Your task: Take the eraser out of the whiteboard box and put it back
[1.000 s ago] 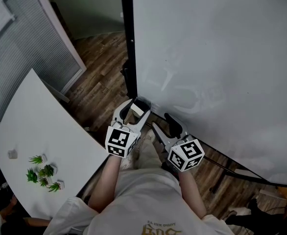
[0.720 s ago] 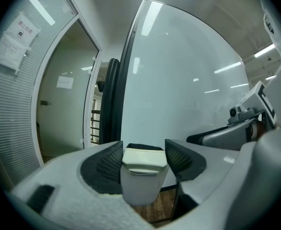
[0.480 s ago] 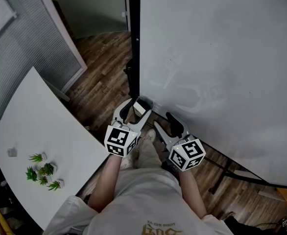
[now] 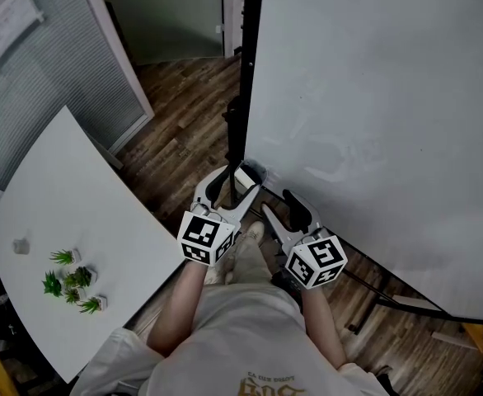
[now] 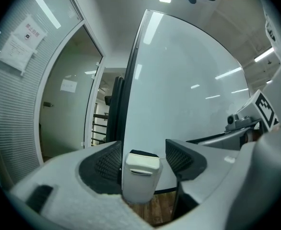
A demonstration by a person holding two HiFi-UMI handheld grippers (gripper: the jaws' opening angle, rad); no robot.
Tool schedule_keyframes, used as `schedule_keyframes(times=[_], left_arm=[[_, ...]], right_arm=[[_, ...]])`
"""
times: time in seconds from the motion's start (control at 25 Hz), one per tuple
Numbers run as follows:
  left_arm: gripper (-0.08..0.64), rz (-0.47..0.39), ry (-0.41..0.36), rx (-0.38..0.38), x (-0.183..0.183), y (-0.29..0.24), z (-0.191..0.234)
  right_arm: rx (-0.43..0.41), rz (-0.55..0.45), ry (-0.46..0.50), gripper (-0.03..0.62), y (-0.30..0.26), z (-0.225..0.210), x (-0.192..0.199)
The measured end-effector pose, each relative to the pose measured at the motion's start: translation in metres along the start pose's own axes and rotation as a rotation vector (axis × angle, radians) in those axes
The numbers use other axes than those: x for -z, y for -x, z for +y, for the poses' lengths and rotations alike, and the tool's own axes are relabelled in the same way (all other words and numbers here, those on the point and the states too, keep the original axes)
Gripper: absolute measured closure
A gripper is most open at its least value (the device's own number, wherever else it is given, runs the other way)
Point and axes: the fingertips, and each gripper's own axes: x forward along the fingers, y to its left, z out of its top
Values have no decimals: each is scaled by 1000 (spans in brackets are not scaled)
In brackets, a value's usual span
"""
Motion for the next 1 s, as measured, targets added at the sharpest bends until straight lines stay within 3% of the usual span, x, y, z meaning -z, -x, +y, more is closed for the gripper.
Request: schedule_keyframes(times=[0.52,0.72,1.0], left_arm=[[338,-48,-39,-6,-13,33,-17],[372,-63,-45,-13,-18,41,-23],[453,-69,-91,-38,-22,46,-28]], right_arm=[[38,-71,46,398,21,17,-9],[83,-110,72,470,32,13,-16],[83,-133,91,513,41,17,-20]])
